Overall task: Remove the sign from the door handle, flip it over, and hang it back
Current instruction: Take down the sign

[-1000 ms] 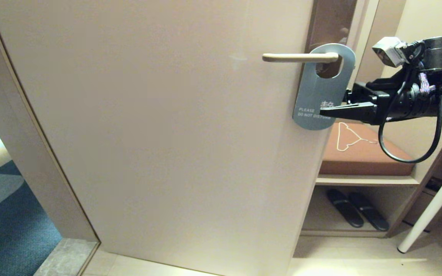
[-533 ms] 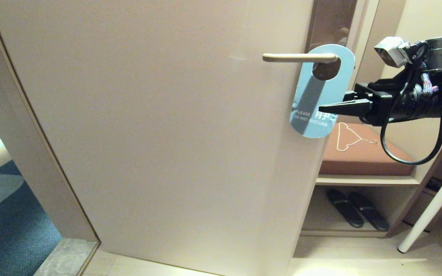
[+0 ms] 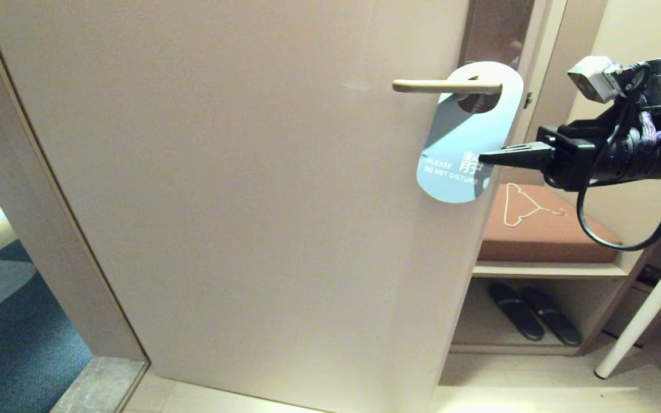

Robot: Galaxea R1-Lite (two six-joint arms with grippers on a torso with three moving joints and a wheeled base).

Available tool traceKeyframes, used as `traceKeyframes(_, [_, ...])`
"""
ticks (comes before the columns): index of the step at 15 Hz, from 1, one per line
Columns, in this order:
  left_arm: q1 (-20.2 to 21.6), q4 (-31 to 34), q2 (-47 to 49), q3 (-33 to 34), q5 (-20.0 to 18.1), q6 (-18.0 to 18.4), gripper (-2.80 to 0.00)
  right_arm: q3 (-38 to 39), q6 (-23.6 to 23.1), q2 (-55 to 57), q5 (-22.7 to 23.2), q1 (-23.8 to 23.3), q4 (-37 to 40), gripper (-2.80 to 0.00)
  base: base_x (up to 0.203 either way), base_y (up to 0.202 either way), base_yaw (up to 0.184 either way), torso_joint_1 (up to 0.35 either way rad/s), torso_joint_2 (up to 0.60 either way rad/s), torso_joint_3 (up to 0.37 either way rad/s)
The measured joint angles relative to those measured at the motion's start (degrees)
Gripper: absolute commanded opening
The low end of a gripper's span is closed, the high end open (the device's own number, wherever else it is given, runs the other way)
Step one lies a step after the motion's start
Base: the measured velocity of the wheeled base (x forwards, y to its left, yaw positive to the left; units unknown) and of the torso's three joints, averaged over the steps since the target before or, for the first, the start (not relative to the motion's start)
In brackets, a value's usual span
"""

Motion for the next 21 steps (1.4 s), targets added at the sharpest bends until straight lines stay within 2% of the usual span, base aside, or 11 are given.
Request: traceKeyframes(21, [0.00, 0.04, 0.00, 0.00, 0.00, 0.00, -2.80, 4.56, -0.78, -1.57, -2.23, -2.85, -0.06, -2.80, 0.000, 0.000, 0.000, 0.000, 0.00, 0.000])
